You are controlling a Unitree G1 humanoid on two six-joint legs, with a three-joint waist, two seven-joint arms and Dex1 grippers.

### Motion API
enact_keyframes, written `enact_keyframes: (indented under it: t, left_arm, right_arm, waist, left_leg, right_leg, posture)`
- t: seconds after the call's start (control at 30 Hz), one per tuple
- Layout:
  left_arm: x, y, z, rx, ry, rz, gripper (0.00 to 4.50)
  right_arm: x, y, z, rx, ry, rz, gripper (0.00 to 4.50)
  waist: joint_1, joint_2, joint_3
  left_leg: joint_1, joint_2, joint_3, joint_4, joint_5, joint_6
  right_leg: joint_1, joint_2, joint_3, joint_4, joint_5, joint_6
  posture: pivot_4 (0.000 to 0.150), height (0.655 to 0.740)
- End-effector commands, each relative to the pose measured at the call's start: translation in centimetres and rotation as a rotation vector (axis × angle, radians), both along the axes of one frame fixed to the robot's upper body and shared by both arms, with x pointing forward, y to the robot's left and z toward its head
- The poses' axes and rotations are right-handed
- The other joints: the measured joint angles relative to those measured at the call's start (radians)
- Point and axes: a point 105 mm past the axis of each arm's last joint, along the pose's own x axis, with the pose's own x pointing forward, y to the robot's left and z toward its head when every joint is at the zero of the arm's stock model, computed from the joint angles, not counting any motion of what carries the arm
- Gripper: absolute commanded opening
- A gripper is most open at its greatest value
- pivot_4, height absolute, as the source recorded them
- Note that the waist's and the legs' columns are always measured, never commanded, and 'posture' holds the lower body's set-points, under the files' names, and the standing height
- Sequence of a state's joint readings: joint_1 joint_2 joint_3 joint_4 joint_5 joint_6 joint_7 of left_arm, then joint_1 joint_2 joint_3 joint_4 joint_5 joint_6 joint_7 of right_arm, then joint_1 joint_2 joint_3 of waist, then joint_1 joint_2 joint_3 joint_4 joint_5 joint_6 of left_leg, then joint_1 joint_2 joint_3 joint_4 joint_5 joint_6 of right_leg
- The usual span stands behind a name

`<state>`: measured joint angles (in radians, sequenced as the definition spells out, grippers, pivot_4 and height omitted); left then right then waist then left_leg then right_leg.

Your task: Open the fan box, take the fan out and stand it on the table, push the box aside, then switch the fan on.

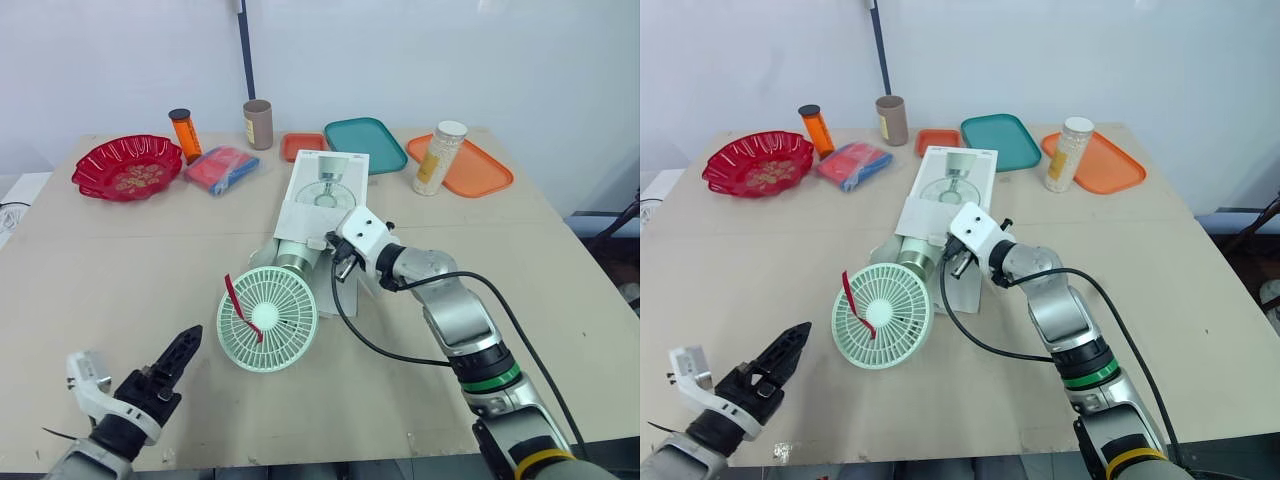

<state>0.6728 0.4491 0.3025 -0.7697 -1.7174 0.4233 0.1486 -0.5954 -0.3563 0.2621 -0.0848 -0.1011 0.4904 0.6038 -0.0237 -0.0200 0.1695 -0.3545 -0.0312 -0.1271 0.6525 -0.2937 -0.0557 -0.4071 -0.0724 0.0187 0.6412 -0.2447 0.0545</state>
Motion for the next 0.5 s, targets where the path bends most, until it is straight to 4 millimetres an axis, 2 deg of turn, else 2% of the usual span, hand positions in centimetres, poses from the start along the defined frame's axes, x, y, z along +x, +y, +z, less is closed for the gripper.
enact_keyframes:
  t: [0.03, 0.27, 0.5]
  left_arm:
    - [-0.2, 0.8, 1.7, 0.157, -0.046, -0.110, 4.42]
    - [0.4, 3.1, 2.2, 0.441, -0.079, -0.243, 4.42]
    - [1.1, 4.0, 2.2, 0.593, -0.108, -0.353, 4.42]
  right_arm:
    - [0.0, 0.0, -1.5, -0.009, 0.052, 0.005, 0.00]
    - [0.1, 0.4, -0.6, 0.016, 0.028, 0.037, 0.00]
    - [-0.9, 0.5, 2.3, 0.127, 0.020, 0.120, 0.00]
  waist:
    - [0.000, 0.000, 0.000]
    - [-0.001, 0.001, 0.002]
    - [-0.002, 0.003, 0.006]
  left_leg:
    - [0.000, 0.000, 0.000, 0.000, 0.000, 0.000]
    - [0.000, 0.003, 0.002, 0.000, 0.000, 0.000]
    - [0.000, 0.008, 0.002, 0.000, -0.001, -0.001]
  right_leg:
    - [0.000, 0.000, 0.000, 0.000, 0.000, -0.001]
    - [0.000, 0.003, 0.000, 0.000, 0.001, -0.004]
    - [-0.002, 0.008, 0.000, -0.001, 0.003, -0.008]
  posture:
    - [0.150, 0.7400]
    - [0.150, 0.7400]
    - [0.150, 0.7400]
